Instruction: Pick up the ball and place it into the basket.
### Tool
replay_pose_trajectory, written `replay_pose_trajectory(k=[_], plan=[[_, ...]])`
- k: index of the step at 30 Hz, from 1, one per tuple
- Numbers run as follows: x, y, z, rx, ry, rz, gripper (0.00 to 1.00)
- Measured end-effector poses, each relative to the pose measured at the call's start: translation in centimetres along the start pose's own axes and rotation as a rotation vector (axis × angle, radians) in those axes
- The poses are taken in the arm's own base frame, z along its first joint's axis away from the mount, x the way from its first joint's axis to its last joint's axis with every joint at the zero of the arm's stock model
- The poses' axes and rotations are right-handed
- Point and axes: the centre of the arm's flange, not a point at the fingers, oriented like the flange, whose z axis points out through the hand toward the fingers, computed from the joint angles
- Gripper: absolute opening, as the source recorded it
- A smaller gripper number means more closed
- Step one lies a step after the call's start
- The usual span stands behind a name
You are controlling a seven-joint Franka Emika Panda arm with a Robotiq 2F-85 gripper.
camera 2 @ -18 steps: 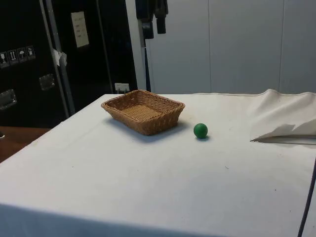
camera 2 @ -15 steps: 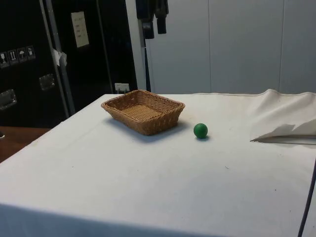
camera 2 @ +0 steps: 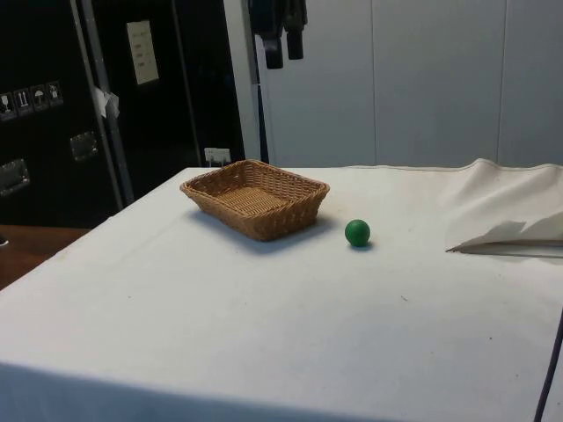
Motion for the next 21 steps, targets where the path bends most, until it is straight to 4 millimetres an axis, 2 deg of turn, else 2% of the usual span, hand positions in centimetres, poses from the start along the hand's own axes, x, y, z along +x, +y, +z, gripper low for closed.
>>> replay_pose_trajectory(k=[21], plan=[[-2.5, 1.8, 1.0, -0.004, -0.011, -0.001, 1.00]])
